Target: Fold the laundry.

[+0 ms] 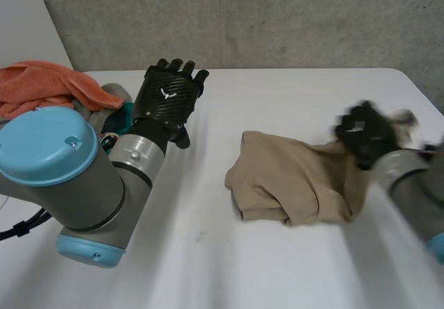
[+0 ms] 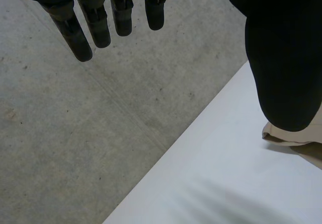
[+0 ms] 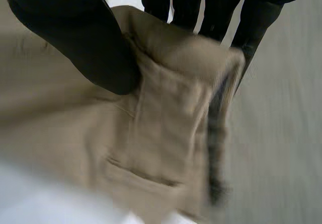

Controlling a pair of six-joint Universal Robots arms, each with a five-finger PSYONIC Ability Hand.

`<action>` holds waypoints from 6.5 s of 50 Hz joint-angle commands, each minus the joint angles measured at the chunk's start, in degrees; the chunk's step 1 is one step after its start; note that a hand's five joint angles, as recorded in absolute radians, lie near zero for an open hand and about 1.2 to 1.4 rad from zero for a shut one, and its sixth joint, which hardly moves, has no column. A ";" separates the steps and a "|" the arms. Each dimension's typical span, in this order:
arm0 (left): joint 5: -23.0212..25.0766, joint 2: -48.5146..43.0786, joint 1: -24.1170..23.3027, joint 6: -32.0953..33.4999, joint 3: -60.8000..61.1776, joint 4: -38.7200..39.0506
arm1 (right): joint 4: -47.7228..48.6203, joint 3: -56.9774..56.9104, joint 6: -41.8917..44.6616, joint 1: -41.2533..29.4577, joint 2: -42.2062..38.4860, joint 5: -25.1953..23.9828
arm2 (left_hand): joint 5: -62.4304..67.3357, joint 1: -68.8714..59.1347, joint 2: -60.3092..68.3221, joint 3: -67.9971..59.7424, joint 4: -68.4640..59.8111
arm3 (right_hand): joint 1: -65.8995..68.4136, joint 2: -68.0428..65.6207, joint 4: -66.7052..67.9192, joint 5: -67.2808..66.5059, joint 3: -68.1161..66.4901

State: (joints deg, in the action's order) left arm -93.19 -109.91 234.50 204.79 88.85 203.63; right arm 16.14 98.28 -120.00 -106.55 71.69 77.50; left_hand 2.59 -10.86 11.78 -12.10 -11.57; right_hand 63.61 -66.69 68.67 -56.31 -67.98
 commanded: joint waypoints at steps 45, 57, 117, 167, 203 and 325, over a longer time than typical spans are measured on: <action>-1.29 -31.59 -11.71 -7.40 -34.00 -24.75 | -25.10 -16.28 -53.85 10.23 -11.30 -14.39 | 5.02 -6.75 5.83 -5.51 -6.04 | -53.61 56.69 -58.67 56.31 57.98; -3.05 -31.34 -9.94 -7.83 -32.95 -31.36 | -25.63 -19.53 -40.05 6.10 -17.90 -7.98 | 6.37 -8.11 7.18 -6.86 -7.39 | -53.61 56.69 -58.67 56.31 57.98; 35.27 10.77 -1.42 -26.38 -5.26 -17.30 | -0.74 -26.77 -55.60 13.11 -20.51 1.69 | -2.54 0.81 -1.74 2.06 1.53 | 16.39 -13.31 11.33 -13.69 -12.02; 14.92 9.63 5.77 -27.70 -13.42 -16.51 | -16.14 -66.31 -48.13 21.05 -27.50 0.48 | -2.04 0.31 -1.23 1.55 1.02 | -53.61 56.69 -58.67 56.31 57.98; -2.43 -17.11 32.25 1.41 -24.26 3.62 | -15.70 -0.99 -25.55 5.39 1.17 -13.34 | 67.41 -69.14 68.22 -67.90 -68.43 | -53.61 56.69 -58.67 56.31 57.98; 3.98 -15.16 11.85 -5.19 -30.31 23.29 | -6.14 -37.54 -27.91 2.58 -0.85 0.01 | 67.41 -69.14 68.22 -67.90 -68.43 | 16.39 -13.31 11.33 -13.69 -12.02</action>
State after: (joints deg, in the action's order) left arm -89.14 -129.45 245.85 200.74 61.16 211.03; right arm -1.83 71.53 -143.12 -102.86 77.20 69.60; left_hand 55.42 -66.60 68.39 -68.02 -68.53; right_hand 59.51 -65.43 68.68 -53.49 -67.90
